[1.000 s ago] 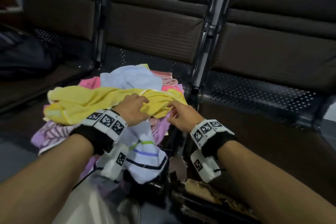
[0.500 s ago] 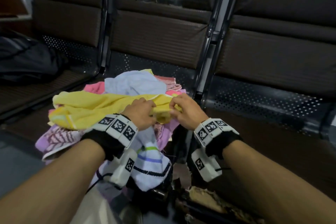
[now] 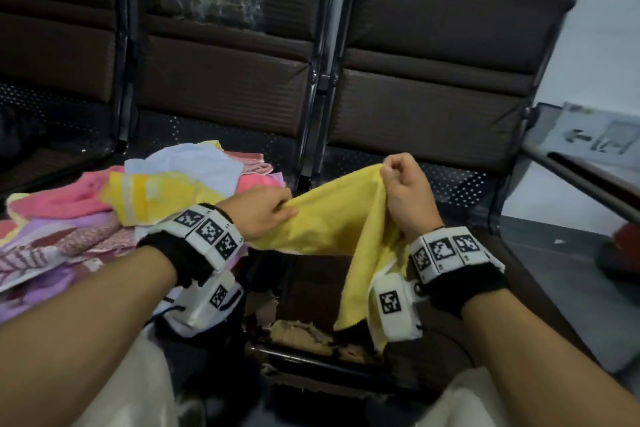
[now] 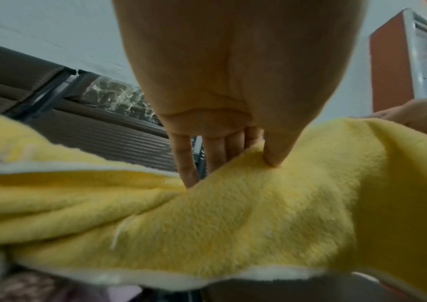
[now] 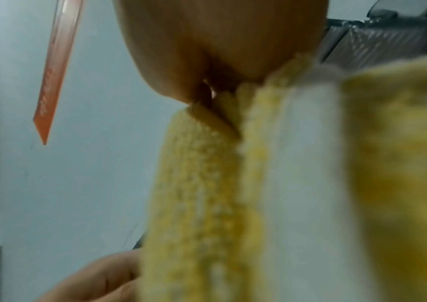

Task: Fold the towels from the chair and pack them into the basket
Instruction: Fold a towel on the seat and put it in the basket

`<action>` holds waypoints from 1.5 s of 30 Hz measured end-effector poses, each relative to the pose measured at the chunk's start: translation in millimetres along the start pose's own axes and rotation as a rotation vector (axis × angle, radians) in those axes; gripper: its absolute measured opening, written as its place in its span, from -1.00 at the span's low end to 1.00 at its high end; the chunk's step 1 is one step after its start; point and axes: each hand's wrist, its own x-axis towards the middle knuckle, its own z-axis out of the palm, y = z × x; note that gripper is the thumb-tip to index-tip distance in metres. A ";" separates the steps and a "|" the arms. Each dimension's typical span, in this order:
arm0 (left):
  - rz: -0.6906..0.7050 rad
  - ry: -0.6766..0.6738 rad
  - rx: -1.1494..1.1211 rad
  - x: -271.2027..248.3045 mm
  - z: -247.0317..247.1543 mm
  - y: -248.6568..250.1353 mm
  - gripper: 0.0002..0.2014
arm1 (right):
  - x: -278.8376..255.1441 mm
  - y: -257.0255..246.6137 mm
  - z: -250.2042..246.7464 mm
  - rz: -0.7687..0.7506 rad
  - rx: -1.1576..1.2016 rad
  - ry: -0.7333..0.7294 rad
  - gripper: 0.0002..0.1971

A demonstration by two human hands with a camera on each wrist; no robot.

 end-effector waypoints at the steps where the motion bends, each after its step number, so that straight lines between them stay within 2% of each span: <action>1: 0.021 0.000 0.007 0.8 2.6 6.2 -0.73 | -1.9 -0.8 -4.3 -0.012 -0.022 -0.008 -0.77; 5: 0.058 -0.035 0.032 -1.2 11.9 31.4 -0.79 | -15.0 2.0 -22.7 -0.103 -0.289 -0.189 -0.85; 6: 0.070 -0.073 0.054 -3.4 15.0 38.1 -0.80 | -18.7 4.7 -28.7 -0.098 -0.381 -0.277 -0.90; 8: 0.101 -0.167 0.115 -8.2 23.3 49.1 -0.82 | -26.6 12.5 -40.6 -0.052 -0.581 -0.540 -0.95; 11: 0.130 -0.286 0.131 -9.9 34.2 54.1 -0.80 | -39.8 24.2 -48.7 0.112 -0.780 -0.950 -0.83; 13: 0.105 -0.348 0.111 -6.4 36.2 53.2 -0.79 | -42.5 29.9 -43.7 0.166 -0.793 -1.032 -0.70; 15: 0.088 -0.359 0.125 0.6 37.3 47.8 -0.79 | -38.8 32.3 -33.9 0.149 -0.778 -1.002 -0.63; 18: 0.088 -0.300 0.156 10.9 41.4 31.5 -0.78 | -27.7 36.0 -18.6 0.173 -0.728 -0.906 -0.60; 22: 0.031 -0.353 0.222 23.7 46.7 10.7 -0.59 | -15.5 53.8 -5.8 0.182 -0.804 -0.795 -0.77; 28: -0.034 -0.438 0.254 33.7 53.3 -1.6 -0.51 | -16.7 71.1 -0.8 0.285 -1.048 -0.969 -0.75; 30: -0.035 -0.484 0.278 34.4 56.3 -2.1 -0.50 | -17.0 71.3 -0.7 0.291 -1.073 -0.980 -0.71; 33: -0.012 -0.463 0.288 35.3 57.3 3.5 -0.50 | -17.1 66.6 0.7 0.250 -1.054 -0.931 -0.78; 36: 0.019 -0.368 0.270 36.3 54.6 11.1 -0.46 | -14.3 51.3 -0.7 0.200 -0.961 -0.795 -0.88; 41: 0.029 -0.203 0.250 34.0 37.1 20.5 -0.35 | -15.0 16.3 -12.5 -0.016 -0.795 -0.429 -0.81; 43: 0.025 -0.186 0.217 32.4 28.1 23.8 -0.45 | -17.8 4.1 -20.8 -0.071 -0.710 -0.336 -0.81; 45: 0.063 -0.145 0.155 29.5 19.7 27.4 -0.72 | -20.7 -4.8 -30.9 -0.106 -0.657 -0.251 -0.77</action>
